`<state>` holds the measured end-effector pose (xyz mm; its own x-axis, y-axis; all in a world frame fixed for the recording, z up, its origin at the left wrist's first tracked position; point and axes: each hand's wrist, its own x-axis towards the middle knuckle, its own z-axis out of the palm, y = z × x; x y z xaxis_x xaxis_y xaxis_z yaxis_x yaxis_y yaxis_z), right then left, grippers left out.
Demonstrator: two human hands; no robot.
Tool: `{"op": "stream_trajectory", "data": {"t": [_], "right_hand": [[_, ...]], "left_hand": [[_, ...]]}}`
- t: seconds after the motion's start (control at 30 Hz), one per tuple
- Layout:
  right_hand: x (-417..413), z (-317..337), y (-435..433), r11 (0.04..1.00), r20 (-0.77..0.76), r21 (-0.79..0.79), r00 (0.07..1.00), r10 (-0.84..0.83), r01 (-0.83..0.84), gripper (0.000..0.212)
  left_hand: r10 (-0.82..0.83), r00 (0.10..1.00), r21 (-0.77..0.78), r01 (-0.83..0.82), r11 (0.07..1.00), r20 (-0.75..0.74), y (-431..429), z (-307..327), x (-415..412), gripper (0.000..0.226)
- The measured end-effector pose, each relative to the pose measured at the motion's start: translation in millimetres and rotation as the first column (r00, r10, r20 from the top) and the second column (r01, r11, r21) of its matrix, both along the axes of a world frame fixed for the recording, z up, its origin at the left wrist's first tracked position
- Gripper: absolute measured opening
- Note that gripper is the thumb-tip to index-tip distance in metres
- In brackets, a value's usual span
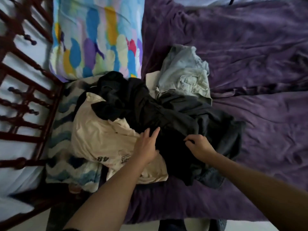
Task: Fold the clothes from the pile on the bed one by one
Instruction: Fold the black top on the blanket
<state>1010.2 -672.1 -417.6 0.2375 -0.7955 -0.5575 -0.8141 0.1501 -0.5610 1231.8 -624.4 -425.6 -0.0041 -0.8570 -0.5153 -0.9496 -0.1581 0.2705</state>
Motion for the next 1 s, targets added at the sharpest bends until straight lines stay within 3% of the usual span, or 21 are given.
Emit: {"op": "stream_trajectory", "data": {"t": [0.1,0.2,0.33,0.47,0.57,0.7,0.8,0.9,1.0], "right_hand": [[-22.5,39.3,-13.6,0.992,0.152,-0.077,0.984,-0.089,0.102,0.029],[-56.4,72.4,-20.8,0.973,0.141,-0.188,0.984,-0.108,0.134,0.028],[-105.7,109.3,-22.3,0.933,0.130,-0.261,0.967,-0.220,0.248,0.024],[-137.6,157.8,-29.0,0.835,0.226,-0.401,0.924,-0.310,0.378,0.023],[-151.7,210.5,-40.7,0.766,0.303,-0.500,0.910,-0.283,0.404,0.016],[-162.3,284.3,-48.5,0.677,0.326,-0.649,0.931,-0.166,0.348,0.032],[-165.0,333.7,-50.0,0.603,0.356,-0.725,0.931,-0.085,0.332,0.032],[-169.1,370.5,-51.7,0.579,0.361,-0.740,0.928,-0.086,0.342,0.030],[-173.9,386.4,-49.0,0.567,0.297,-0.760,0.946,-0.133,0.318,0.037]], "left_hand": [[-0.130,0.991,0.028,0.129,0.991,0.032,-28.9,-1.2,-16.7,0.057],[-0.210,0.977,-0.069,0.208,0.976,-0.022,-43.3,9.7,-34.9,0.028],[-0.236,0.971,-0.246,0.218,0.944,-0.046,-59.6,48.0,-46.0,0.031],[-0.170,0.945,-0.420,0.039,0.907,-0.279,-72.5,124.2,-54.4,0.036],[-0.128,0.901,-0.519,-0.119,0.846,-0.415,-71.8,199.2,-59.4,0.026],[-0.078,0.890,-0.632,-0.254,0.732,-0.449,-52.5,291.3,-68.3,0.036],[-0.071,0.839,-0.655,-0.365,0.662,-0.539,-31.0,351.4,-76.6,0.043],[-0.121,0.771,-0.589,-0.364,0.721,-0.625,-7.9,395.3,-83.4,0.061],[-0.139,0.804,-0.610,-0.313,0.728,-0.579,9.6,417.0,-95.2,0.032]]}}
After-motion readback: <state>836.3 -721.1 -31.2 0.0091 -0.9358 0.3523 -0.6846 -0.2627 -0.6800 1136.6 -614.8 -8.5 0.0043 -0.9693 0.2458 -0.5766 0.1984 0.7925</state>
